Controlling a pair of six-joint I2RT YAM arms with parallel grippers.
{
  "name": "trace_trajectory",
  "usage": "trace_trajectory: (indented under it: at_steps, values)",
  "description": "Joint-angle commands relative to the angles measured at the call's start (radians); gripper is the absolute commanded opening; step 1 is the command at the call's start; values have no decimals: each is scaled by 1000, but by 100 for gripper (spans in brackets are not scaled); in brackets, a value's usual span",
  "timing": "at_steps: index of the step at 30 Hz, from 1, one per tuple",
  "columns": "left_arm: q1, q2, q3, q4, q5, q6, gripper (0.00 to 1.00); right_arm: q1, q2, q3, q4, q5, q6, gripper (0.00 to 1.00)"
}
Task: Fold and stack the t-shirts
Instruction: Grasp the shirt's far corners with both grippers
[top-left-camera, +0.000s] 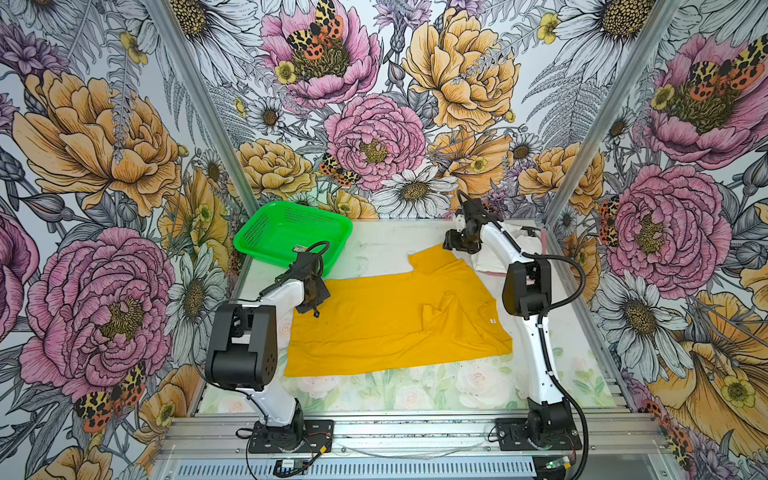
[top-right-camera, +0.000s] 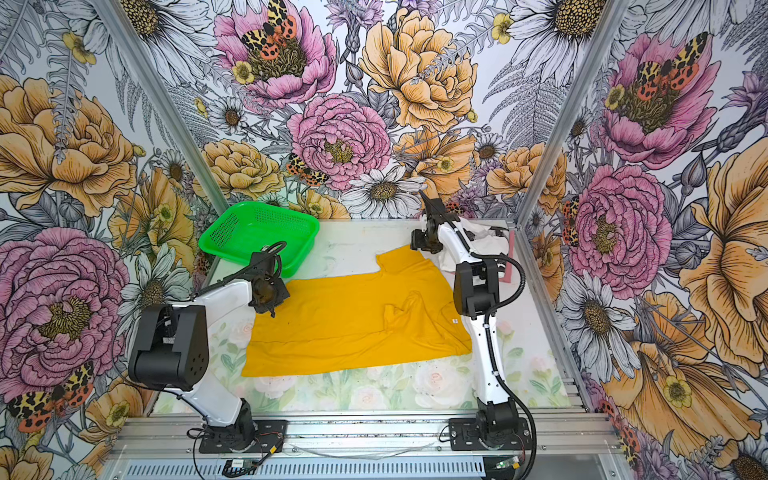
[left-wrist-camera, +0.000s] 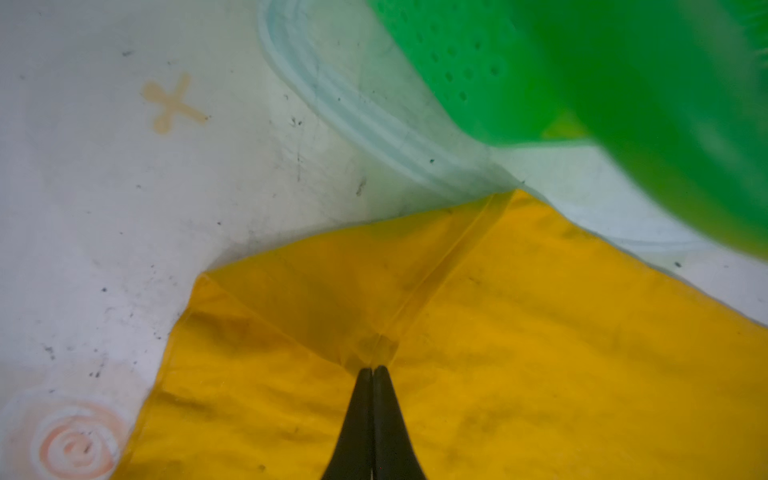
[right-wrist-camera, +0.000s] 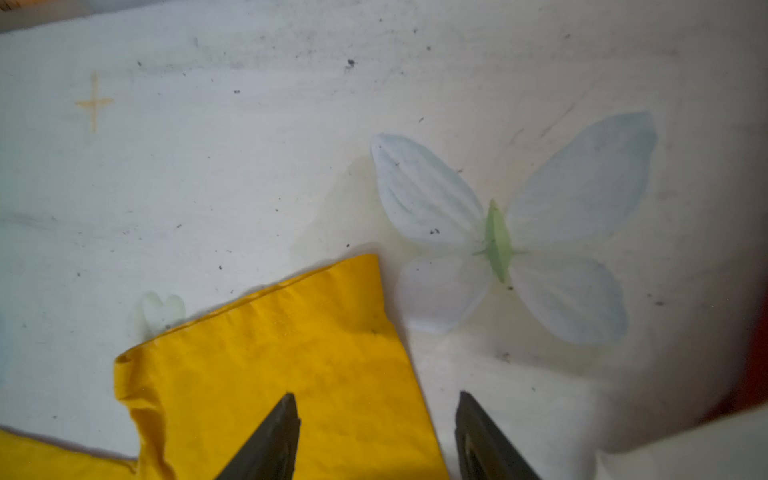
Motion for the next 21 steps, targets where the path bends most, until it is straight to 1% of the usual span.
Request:
trace_trajectory:
  at_steps: [1, 5, 7, 9, 12, 14, 21]
  values:
    - [19, -79, 3, -33, -15, 5, 0, 50, 45, 55, -73, 117, -47, 54]
    - [39, -135, 5, -61, 15, 13, 0, 64, 76, 91, -93, 180, -47, 48]
    - [48, -163, 10, -85, 23, 20, 0, 68, 93, 112, -105, 196, -47, 43]
    - [58, -187, 10, -97, 31, 27, 0, 69, 106, 134, -113, 207, -41, 41]
    - [64, -214, 9, -115, 41, 38, 0, 69, 124, 162, -124, 257, -31, 43]
    - [66, -221, 4, -121, 53, 40, 0, 66, 123, 171, -124, 269, -31, 45]
    - [67, -270, -49, -128, 84, 45, 0, 42, 133, 238, -124, 265, -50, 49]
